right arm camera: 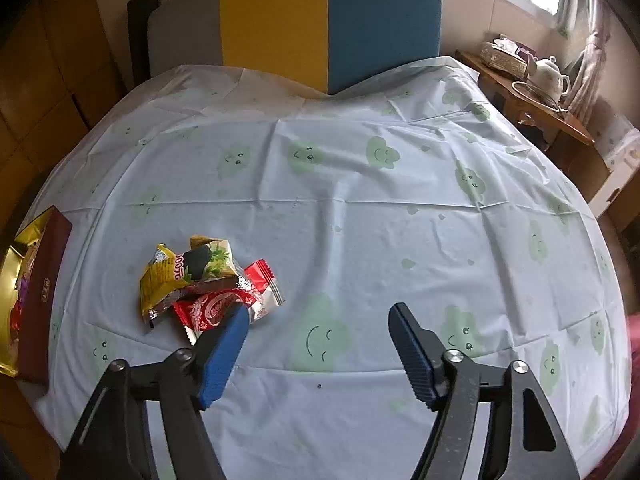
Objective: Organize snacks
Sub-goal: 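Move both grippers away from the tin toward the yellow chip bag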
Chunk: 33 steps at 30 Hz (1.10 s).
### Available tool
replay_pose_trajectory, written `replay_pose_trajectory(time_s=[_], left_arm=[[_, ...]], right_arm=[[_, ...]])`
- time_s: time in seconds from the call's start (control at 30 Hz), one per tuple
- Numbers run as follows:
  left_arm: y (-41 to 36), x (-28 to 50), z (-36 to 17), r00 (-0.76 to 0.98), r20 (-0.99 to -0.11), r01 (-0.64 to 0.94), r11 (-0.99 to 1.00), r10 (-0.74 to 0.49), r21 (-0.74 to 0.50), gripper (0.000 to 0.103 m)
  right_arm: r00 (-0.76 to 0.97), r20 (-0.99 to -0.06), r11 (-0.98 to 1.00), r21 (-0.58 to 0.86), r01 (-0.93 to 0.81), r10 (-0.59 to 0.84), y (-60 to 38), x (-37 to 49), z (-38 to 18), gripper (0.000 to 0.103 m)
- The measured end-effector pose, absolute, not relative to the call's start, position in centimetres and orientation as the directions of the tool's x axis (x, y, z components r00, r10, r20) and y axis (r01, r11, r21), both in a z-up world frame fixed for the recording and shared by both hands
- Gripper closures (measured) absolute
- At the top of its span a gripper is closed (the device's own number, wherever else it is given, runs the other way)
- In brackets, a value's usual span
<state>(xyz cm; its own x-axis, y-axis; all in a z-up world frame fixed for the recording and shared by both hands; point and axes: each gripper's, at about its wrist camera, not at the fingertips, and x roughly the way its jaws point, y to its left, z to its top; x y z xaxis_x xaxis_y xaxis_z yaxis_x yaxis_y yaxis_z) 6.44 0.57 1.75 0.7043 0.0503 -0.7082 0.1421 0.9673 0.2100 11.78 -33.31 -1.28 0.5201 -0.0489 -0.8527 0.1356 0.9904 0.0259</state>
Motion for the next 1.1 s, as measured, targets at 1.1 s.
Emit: replay_pose_trajectory(time_s=[1.1], left_arm=[[-13.1,14.0,-3.3,0.448,-0.871,0.541,0.837,-0.204,0.083,0.037]], right_arm=[[0.54,-0.838,0.98,0.036,0.193,-0.075,-34.2,11.1,-0.2,0.025]])
